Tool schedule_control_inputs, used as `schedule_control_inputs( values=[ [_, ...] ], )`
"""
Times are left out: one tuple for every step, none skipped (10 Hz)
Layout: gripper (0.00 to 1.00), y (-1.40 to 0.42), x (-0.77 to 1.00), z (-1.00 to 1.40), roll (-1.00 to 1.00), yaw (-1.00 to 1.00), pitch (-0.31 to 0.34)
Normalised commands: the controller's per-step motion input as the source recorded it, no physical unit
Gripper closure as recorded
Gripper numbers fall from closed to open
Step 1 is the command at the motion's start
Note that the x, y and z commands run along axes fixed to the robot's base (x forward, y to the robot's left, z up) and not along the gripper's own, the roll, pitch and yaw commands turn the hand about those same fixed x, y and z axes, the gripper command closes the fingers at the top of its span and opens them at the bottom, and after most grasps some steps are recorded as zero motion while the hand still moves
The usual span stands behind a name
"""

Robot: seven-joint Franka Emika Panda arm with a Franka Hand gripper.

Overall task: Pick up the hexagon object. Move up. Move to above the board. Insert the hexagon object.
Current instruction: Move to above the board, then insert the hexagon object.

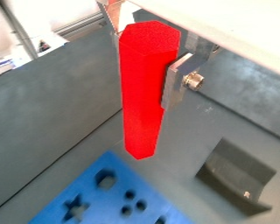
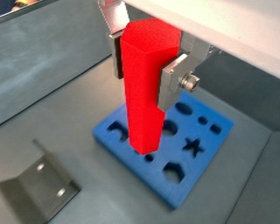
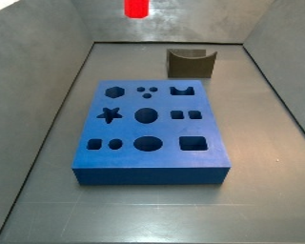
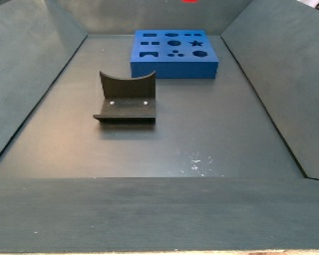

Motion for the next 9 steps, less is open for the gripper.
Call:
schedule_control_inputs(
  values=[
    [1.0,-1.0,0.13,0.17,0.01,0.01,0.132],
    [1.0,-1.0,0.15,0.17,0.0,0.01,0.133],
    [1.0,-0.95,0.17,0.17,0.01,0.01,0.143],
    [1.0,-0.65,0.15,0.12,0.01,0.01,0.14],
    [1.0,-0.39,0.12,0.08,0.02,0.01,0.132],
    [1.0,-0.21,0.08,0.05,0.04,0.01,0.106],
    [1.0,0.0,-0.03,0.0,0.0,0.0,0.0],
    [1.0,0.33,-0.02,0.0,0.0,0.08,0.0],
    [1.0,0.45,0.0,-0.06,-0.03,0.33,-0.003]
  ],
)
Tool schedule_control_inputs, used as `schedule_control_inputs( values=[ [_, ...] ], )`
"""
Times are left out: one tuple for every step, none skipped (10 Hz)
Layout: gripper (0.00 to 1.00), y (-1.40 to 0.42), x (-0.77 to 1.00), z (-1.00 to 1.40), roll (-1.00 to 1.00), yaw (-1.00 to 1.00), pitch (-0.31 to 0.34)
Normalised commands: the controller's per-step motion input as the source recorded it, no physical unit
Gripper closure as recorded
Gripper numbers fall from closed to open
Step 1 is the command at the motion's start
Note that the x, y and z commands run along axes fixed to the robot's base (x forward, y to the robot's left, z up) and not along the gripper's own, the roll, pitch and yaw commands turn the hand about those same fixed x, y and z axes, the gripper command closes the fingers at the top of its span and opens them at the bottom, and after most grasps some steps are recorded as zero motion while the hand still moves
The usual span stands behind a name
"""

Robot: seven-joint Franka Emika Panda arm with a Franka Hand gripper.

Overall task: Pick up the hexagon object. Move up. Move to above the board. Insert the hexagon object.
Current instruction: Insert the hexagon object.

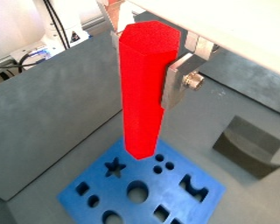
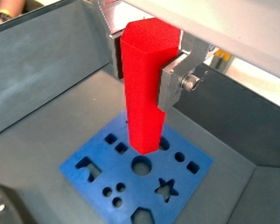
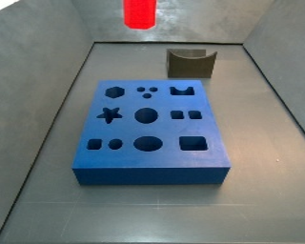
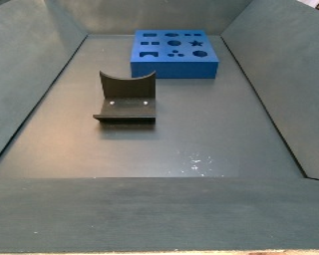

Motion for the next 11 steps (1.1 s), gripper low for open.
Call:
schedule_control_inputs(
  values=[
    [1.0,0.34,0.0,-0.11,0.0,0.45,-0.001],
    [1.0,0.09,0.0,0.0,0.0,0.11,0.0],
    [1.0,0.05,0.0,-0.03,0.01,0.0,0.0],
    [1.0,0.33,-0.32,-0.79,0.14,0.15,-0.17],
    [1.0,0.39,-0.45,-0.91,0.0,0.31,-0.216],
    [1.0,0.36,-0.19,-0.98,0.0,0.19,-0.164],
    [1.0,0.29,0.0,-0.96,0.0,0.19,-0.149],
    [1.0,0.25,0.0,-0.94,-0.02,0.18,-0.151],
    [1.0,0.21,0.0,-0.92,-0.03,0.23,-0.156],
    [1.0,0.11,0.05,-0.93,-0.03,0.32,-0.14],
    [1.0,0.06,0.04,-0.83,-0.06,0.86,-0.086]
  ],
)
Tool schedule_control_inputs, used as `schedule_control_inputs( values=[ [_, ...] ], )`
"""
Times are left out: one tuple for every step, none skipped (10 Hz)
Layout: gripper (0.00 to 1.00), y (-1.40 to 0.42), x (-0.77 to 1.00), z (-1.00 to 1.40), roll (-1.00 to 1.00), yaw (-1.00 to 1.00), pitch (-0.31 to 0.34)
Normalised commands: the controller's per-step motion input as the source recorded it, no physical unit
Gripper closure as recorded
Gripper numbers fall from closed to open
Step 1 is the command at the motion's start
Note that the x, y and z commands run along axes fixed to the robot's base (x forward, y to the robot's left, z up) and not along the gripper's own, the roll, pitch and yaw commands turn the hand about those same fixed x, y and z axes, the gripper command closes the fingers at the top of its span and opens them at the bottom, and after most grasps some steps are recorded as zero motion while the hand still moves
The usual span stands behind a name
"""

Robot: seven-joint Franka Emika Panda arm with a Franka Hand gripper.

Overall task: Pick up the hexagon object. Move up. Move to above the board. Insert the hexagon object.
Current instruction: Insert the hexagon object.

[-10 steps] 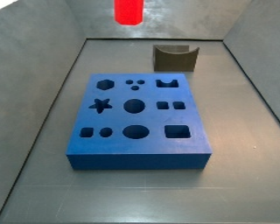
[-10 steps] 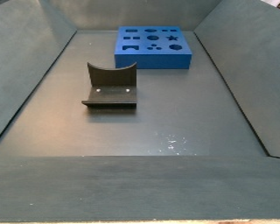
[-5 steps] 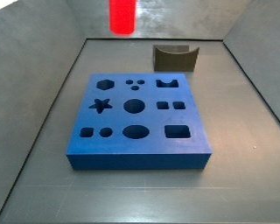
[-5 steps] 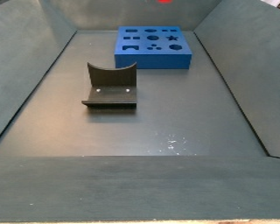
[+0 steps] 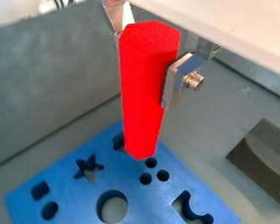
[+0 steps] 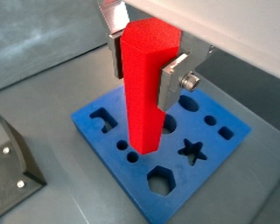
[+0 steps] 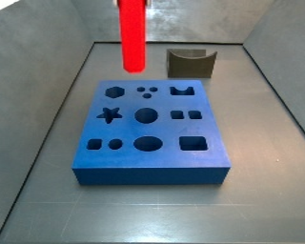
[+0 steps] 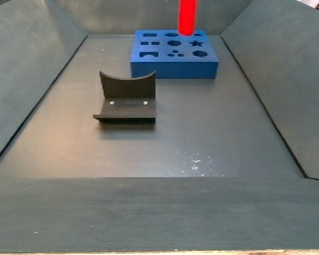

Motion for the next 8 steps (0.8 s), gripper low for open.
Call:
schedule_control_inputs(
  values=[
    [1.0,-0.04,0.03,-0.64,-0.04,0.98,-0.027],
    [1.0,0.0,0.0,0.0,0.0,0.03,-0.019],
    [1.0,0.03,0.0,0.0,0.0,0.0,0.0],
    [1.0,0.08,-0.57,-0.32,0.0,0.26,-0.099],
    [1.0,0.05,-0.71,-0.21,-0.01,0.38,-0.123],
    [1.0,0.0,0.0,0.0,0.01,0.0,0.0],
    [1.0,-0.02,-0.45,-0.25,0.02,0.03,0.0],
    [1.0,-0.04,-0.13,0.0,0.04,0.03,0.0]
  ],
)
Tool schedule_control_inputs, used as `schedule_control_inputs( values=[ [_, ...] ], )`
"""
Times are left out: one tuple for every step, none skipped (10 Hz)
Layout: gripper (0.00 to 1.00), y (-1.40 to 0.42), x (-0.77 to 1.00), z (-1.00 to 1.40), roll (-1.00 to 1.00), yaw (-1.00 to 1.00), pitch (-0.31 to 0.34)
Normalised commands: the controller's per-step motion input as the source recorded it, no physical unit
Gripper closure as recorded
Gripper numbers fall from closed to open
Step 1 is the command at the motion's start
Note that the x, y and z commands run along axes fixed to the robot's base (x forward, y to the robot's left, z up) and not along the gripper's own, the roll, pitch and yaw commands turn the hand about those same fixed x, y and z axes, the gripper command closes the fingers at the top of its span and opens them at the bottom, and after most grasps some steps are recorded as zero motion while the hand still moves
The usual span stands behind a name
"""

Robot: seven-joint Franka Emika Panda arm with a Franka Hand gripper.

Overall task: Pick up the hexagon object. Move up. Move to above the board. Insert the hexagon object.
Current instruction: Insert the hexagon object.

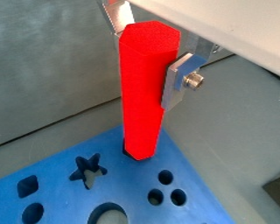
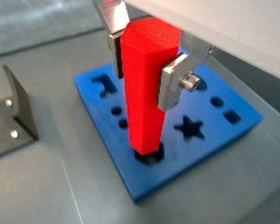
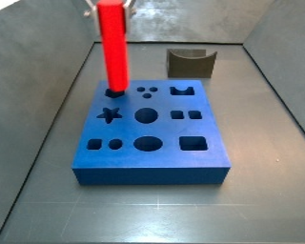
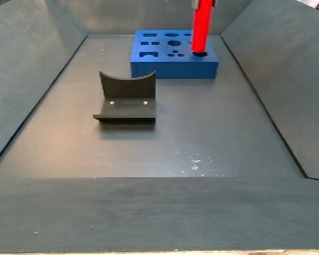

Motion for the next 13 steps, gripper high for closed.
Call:
schedule_control_inputs(
  values=[
    [1.0,-0.02,0.0,-0.06,0.0,0.0,0.0],
    [1.0,-0.01,0.1,-0.45,0.17,0.29,0.0],
    [1.0,0.0,0.18,-0.47,0.05,0.31,-0.013],
    [1.0,0.0,0.0,0.0,0.0,0.0,0.0],
    [1.0,0.16,-0.13,-0.28,0.18,0.01,0.0],
    [1.0,0.0,-0.73,-0.33,0.23,-0.1,-0.043],
    [1.0,-0.1,-0.46,-0.38,0.05,-0.09,-0.096],
    [1.0,0.0,-0.03,0.0,0.0,0.0,-0.034],
    [1.0,0.0,0.0,0.0,0.0,0.0,-0.009],
    [1.0,-0.08,0.13,-0.13,0.0,0.0,0.0],
    [1.0,-0.29,0.65,-0.27,0.04,-0.26,0.017],
    [1.0,-0.29,0.61,-0.26,0.03,-0.32,0.003],
    [1.0,0.0,0.02,0.0,0.0,0.0,0.007]
  ],
)
